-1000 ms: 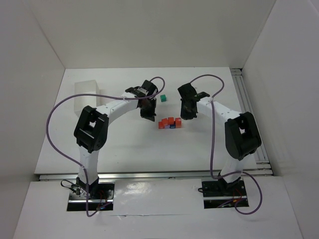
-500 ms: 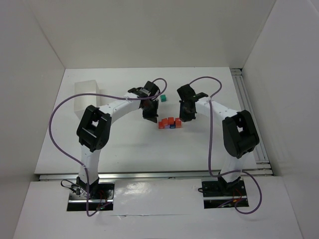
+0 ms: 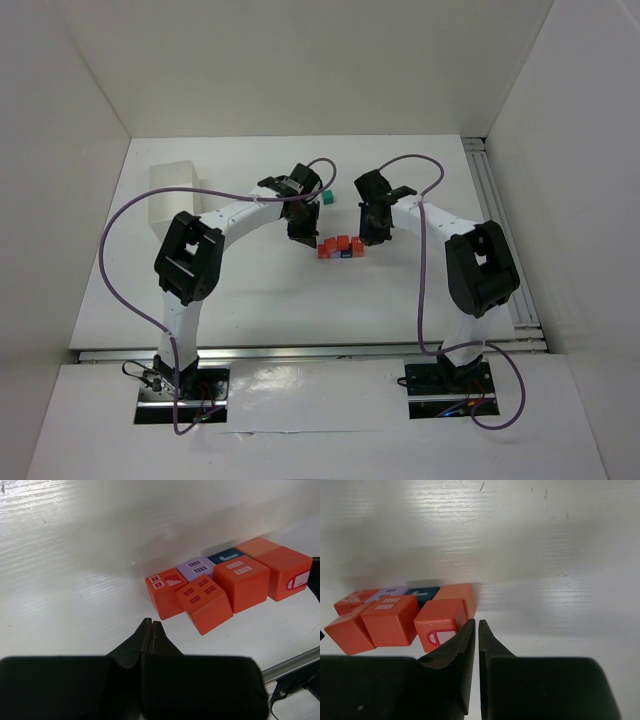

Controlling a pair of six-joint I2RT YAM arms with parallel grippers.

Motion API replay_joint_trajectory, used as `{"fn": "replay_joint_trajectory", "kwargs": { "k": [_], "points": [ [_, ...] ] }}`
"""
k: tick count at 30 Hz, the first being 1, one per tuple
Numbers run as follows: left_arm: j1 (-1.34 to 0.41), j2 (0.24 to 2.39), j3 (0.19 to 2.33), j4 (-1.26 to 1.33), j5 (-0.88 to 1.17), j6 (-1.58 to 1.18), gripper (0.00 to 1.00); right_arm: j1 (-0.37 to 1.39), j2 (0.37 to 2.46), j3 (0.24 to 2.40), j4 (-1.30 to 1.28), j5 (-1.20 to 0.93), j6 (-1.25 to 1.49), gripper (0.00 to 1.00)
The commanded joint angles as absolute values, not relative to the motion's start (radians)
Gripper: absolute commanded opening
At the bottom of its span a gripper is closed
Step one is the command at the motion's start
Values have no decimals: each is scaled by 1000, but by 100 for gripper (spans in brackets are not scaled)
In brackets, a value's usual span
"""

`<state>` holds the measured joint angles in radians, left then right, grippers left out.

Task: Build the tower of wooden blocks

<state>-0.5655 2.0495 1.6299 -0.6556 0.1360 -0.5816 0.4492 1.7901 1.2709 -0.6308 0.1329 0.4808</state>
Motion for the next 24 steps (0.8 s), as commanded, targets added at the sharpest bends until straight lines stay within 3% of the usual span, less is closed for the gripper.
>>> {"fn": "replay_joint_trajectory", "kwargs": {
  "k": [1,24],
  "points": [
    [-569,2060,1661,-663,152,-591,0,459,1793,1279,-604,127,474,14],
    [-569,2060,1661,-663,152,-591,0,486,1812,1316,-623,146,465,14]
  ]
}}
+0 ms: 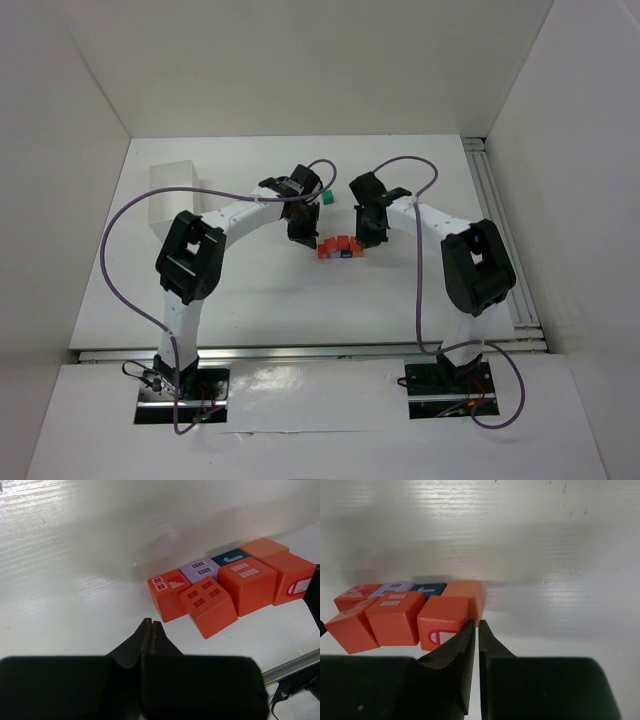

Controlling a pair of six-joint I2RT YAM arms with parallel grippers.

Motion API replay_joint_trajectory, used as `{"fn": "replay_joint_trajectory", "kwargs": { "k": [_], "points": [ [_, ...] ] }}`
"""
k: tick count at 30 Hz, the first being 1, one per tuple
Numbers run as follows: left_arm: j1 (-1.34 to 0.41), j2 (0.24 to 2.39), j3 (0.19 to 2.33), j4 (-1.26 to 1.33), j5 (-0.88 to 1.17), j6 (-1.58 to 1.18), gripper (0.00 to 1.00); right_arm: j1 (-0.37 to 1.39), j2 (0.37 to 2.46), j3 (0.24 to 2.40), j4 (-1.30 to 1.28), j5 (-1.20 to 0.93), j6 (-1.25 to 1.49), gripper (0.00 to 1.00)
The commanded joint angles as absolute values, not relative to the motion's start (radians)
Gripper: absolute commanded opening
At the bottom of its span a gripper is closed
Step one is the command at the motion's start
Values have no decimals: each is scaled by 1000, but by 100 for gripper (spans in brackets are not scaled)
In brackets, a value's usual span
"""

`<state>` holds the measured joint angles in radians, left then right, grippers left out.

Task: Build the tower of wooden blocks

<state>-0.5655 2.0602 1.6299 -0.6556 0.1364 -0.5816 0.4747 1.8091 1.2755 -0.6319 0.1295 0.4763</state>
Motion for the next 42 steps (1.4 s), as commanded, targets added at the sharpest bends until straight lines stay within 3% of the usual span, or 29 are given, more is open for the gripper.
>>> {"fn": "replay_joint_trajectory", "kwargs": {
  "k": [1,42],
  "points": [
    [-569,2060,1661,-663,152,-591,0,486,1812,1316,-623,146,465,14],
    [-588,2079,1698,-653,179,-600,0,486,1812,1344,-632,164,465,14]
  ]
}}
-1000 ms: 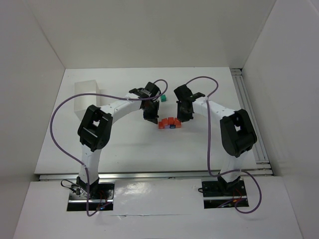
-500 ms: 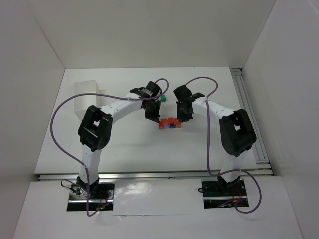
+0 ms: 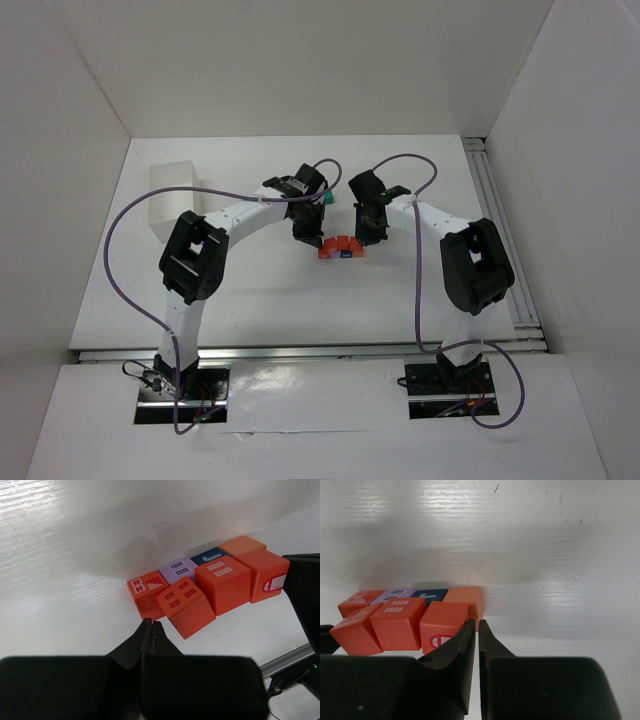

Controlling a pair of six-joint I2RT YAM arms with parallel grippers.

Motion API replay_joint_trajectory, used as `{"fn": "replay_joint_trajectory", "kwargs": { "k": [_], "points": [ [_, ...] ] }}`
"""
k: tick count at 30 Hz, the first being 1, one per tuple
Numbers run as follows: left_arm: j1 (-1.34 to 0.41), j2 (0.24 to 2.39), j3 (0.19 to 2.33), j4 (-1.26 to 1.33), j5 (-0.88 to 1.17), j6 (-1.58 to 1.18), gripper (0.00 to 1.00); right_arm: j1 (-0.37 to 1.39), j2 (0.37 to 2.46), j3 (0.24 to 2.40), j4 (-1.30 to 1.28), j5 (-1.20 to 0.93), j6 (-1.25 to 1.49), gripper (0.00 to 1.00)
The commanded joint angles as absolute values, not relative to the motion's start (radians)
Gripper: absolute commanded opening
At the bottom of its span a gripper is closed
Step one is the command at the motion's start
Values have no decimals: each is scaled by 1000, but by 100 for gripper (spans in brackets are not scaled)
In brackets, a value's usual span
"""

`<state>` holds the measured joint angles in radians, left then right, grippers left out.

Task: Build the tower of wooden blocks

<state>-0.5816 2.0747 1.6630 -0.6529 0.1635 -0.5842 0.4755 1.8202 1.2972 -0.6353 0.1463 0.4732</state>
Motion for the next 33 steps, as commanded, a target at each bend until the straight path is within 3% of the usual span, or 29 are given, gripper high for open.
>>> {"fn": "replay_joint_trajectory", "kwargs": {
  "k": [1,33],
  "points": [
    [-588,2079,1698,-653,179,-600,0,486,1821,1344,-641,164,465,14],
    [-588,2115,1736,-653,189,-600,0,486,1821,1362,-641,164,446,14]
  ]
}}
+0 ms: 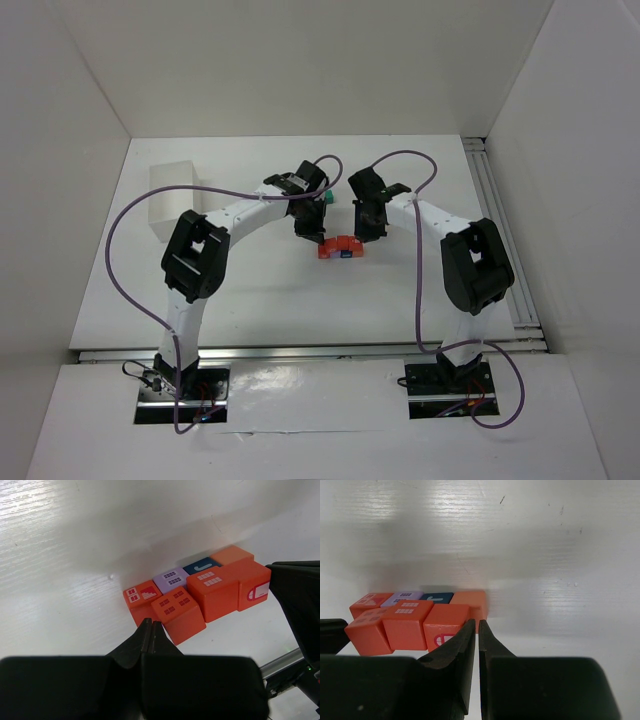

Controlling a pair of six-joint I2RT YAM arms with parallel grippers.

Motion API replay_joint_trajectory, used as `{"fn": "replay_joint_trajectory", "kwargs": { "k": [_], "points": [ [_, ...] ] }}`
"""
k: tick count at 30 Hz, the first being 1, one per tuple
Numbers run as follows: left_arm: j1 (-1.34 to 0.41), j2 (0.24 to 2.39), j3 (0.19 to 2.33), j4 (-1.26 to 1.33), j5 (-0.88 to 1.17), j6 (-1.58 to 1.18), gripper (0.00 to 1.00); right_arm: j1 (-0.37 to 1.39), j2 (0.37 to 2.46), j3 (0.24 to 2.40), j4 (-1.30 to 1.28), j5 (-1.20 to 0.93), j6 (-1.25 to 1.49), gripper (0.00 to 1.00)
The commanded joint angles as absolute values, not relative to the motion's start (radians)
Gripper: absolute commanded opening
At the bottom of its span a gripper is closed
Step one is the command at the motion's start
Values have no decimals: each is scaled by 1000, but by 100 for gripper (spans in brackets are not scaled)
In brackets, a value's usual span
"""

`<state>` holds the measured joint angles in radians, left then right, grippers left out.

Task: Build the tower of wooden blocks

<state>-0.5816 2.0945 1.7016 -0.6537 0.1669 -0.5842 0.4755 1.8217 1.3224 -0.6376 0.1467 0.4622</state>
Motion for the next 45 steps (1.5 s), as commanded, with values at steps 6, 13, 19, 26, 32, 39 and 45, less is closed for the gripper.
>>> {"fn": "replay_joint_trajectory", "kwargs": {
  "k": [6,13,19,26,32,39,45],
  "points": [
    [-588,2115,1736,-653,189,-600,0,486,1821,1362,-650,164,446,14],
    [-588,2125,1746,-653,189,-600,0,486,1830,1362,-650,164,446,14],
    [-588,2134,1755,-644,198,-600,0,486,1830,1362,-650,164,446,14],
    [-588,2134,1764,-644,198,-600,0,486,1830,1371,-650,164,446,14],
    [-588,2134,1764,-644,189,-600,0,486,1830,1371,-660,176,446,14],
    [-588,2112,1744,-653,158,-600,0,486,1799,1405,-680,236,446,14],
    [-588,2077,1723,-663,117,-600,0,486,1848,1528,-698,209,446,14]
  ]
}}
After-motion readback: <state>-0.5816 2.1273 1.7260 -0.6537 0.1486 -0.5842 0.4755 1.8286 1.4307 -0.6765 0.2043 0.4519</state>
